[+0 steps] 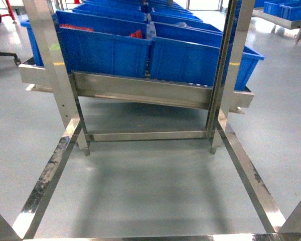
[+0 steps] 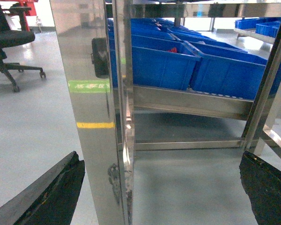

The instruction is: Pick capacitor and pack into box

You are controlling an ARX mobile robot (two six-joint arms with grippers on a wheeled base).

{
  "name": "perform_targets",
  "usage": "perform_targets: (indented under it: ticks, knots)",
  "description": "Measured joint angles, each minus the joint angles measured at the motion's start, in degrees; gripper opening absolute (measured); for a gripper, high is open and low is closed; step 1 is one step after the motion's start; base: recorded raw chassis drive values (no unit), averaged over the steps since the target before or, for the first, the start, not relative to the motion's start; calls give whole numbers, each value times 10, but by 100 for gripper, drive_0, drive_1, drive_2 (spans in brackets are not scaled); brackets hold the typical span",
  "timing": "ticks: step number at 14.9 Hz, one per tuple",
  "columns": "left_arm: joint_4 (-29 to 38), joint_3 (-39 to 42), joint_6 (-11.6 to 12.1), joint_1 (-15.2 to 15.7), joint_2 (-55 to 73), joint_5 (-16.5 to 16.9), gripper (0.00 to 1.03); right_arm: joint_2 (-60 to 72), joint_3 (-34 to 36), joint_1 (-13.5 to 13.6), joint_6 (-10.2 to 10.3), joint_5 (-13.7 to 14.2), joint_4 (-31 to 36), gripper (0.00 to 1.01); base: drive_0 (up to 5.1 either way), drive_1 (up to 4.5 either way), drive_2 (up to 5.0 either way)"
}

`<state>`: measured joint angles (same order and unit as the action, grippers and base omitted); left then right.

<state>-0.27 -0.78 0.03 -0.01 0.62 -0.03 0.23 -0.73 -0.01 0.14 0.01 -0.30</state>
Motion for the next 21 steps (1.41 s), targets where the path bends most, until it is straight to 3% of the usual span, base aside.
perform_targets:
  ticks: [21]
  knots:
    - [0,0,0,0,0,0,98,0,0,0,0,0,-1,98,0,0,0]
